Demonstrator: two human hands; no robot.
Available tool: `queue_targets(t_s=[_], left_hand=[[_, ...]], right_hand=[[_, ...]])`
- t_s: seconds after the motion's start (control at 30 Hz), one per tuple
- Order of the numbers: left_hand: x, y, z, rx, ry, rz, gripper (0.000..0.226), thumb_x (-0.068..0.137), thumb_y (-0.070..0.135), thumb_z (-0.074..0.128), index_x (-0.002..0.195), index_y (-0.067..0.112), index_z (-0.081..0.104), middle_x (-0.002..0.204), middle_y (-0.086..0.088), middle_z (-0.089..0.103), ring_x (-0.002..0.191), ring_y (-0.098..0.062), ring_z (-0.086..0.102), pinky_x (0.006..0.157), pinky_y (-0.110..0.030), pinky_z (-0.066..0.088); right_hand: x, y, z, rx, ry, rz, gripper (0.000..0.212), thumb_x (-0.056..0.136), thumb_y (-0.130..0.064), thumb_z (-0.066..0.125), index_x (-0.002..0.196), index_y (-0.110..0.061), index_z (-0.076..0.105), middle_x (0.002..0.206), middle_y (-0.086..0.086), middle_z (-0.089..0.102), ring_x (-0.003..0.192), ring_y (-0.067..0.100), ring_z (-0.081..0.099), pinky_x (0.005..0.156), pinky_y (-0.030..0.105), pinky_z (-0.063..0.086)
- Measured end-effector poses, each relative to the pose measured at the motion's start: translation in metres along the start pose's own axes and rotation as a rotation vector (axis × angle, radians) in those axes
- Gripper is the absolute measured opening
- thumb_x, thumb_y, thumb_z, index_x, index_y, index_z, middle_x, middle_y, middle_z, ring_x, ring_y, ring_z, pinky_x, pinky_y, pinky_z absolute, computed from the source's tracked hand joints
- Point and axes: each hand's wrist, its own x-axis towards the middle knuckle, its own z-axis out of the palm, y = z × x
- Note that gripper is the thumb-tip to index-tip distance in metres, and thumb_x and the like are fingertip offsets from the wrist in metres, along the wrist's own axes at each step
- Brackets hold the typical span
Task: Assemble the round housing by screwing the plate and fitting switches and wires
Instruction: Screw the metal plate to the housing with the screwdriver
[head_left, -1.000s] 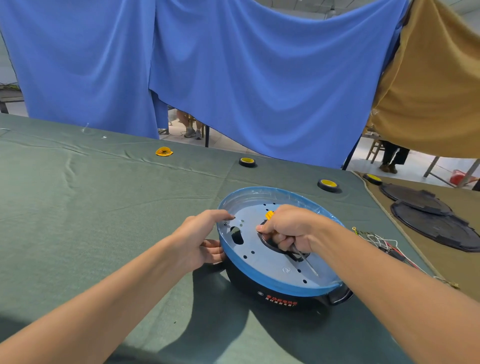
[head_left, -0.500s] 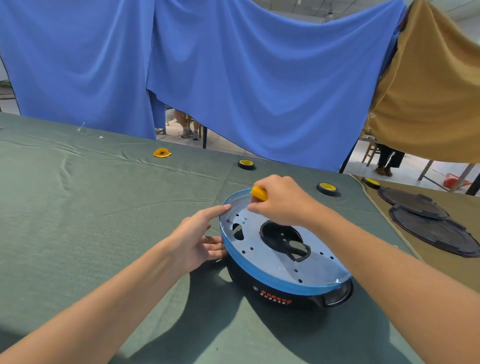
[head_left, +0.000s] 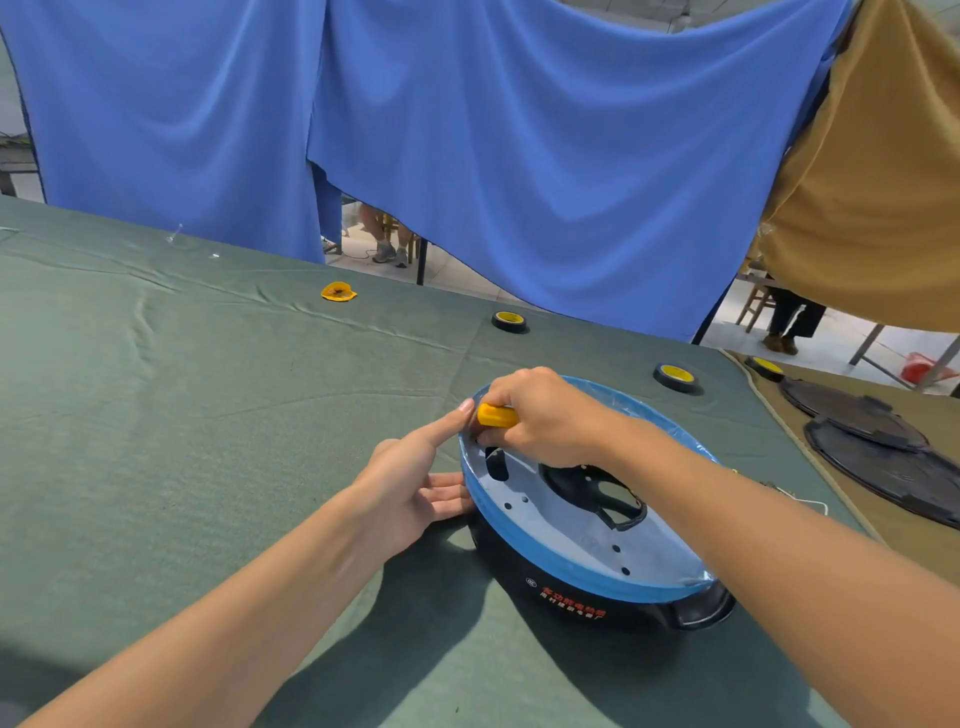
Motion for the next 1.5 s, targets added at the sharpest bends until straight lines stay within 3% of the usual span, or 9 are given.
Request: queue_targets(t_s=[0.1, 0.23, 0.47, 0.6, 0.7, 0.9, 1.1, 1.3, 1.5], left_hand=[[0.002, 0.001, -0.001, -0.006, -0.011, -0.010, 0.052, 0.069, 0.039, 0.086, 0.105, 0.015, 0.057, 0.071, -0.020, 0.072, 0.075, -0.035, 0.074, 0.068, -0.044, 0.062], [0.005, 0.002, -0.002, -0.008, -0.018, -0.008, 0.052, 0.071, 0.037, 0.085, 0.108, 0.014, 0.058, 0.071, -0.021, 0.072, 0.077, -0.036, 0.074, 0.073, -0.047, 0.062], [0.006, 0.001, -0.003, -0.008, -0.008, -0.007, 0.054, 0.071, 0.036, 0.084, 0.112, 0.010, 0.061, 0.067, -0.021, 0.071, 0.070, -0.035, 0.074, 0.058, -0.039, 0.061], [0.006, 0.000, -0.002, -0.014, 0.003, 0.005, 0.056, 0.071, 0.037, 0.084, 0.113, 0.010, 0.060, 0.067, -0.021, 0.070, 0.068, -0.034, 0.074, 0.056, -0.037, 0.060], [0.005, 0.000, 0.000, -0.012, 0.009, 0.004, 0.055, 0.072, 0.038, 0.084, 0.113, 0.010, 0.060, 0.066, -0.019, 0.071, 0.067, -0.033, 0.074, 0.055, -0.036, 0.059], [0.003, 0.001, 0.000, 0.002, 0.002, -0.009, 0.052, 0.074, 0.040, 0.082, 0.110, 0.008, 0.063, 0.065, -0.018, 0.071, 0.066, -0.032, 0.073, 0.055, -0.035, 0.060], [0.002, 0.004, 0.001, 0.008, -0.001, -0.016, 0.044, 0.075, 0.037, 0.082, 0.104, 0.010, 0.061, 0.061, -0.018, 0.070, 0.060, -0.031, 0.072, 0.054, -0.036, 0.060], [0.001, 0.002, 0.000, 0.006, 0.001, -0.013, 0.040, 0.075, 0.036, 0.082, 0.096, 0.012, 0.057, 0.060, -0.018, 0.068, 0.061, -0.033, 0.072, 0.057, -0.040, 0.061], [0.001, 0.003, 0.001, 0.012, 0.019, -0.036, 0.040, 0.080, 0.032, 0.079, 0.106, 0.010, 0.058, 0.086, -0.027, 0.067, 0.063, -0.035, 0.072, 0.059, -0.041, 0.061]], right_hand=[[0.000, -0.002, 0.001, -0.049, 0.002, 0.001, 0.009, 0.088, -0.014, 0.069, 0.094, -0.019, 0.074, 0.094, 0.000, 0.068, 0.085, 0.017, 0.062, 0.078, 0.041, 0.055], [-0.001, -0.005, 0.005, -0.107, 0.040, -0.006, 0.010, 0.088, -0.010, 0.065, 0.090, -0.015, 0.074, 0.088, 0.004, 0.069, 0.081, 0.021, 0.062, 0.072, 0.045, 0.055], [-0.009, -0.012, 0.012, -0.161, 0.064, -0.027, 0.012, 0.090, -0.008, 0.060, 0.080, -0.014, 0.063, 0.085, 0.006, 0.064, 0.075, 0.019, 0.059, 0.067, 0.039, 0.055], [-0.009, -0.015, 0.012, -0.164, 0.075, -0.004, 0.021, 0.088, -0.006, 0.060, 0.073, -0.020, 0.055, 0.078, 0.003, 0.060, 0.072, 0.018, 0.057, 0.063, 0.038, 0.053], [-0.010, -0.017, 0.017, -0.142, 0.119, 0.038, 0.026, 0.086, -0.004, 0.062, 0.069, -0.022, 0.053, 0.068, -0.004, 0.051, 0.066, 0.015, 0.053, 0.053, 0.028, 0.043], [-0.008, -0.019, 0.028, -0.114, 0.191, 0.135, 0.019, 0.085, -0.007, 0.064, 0.070, -0.016, 0.057, 0.066, 0.000, 0.052, 0.065, 0.016, 0.054, 0.049, 0.026, 0.039], [-0.008, -0.015, 0.018, -0.053, 0.128, 0.116, 0.009, 0.088, -0.008, 0.061, 0.082, -0.011, 0.066, 0.084, 0.007, 0.064, 0.077, 0.023, 0.059, 0.067, 0.045, 0.054], [-0.004, -0.013, 0.008, -0.115, 0.032, 0.045, 0.011, 0.088, -0.008, 0.063, 0.088, -0.014, 0.072, 0.083, 0.002, 0.067, 0.078, 0.018, 0.061, 0.067, 0.041, 0.056], [0.002, -0.011, 0.013, -0.088, 0.108, 0.176, 0.012, 0.089, -0.021, 0.067, 0.084, -0.011, 0.069, 0.076, 0.007, 0.063, 0.070, 0.024, 0.062, 0.061, 0.046, 0.055]])
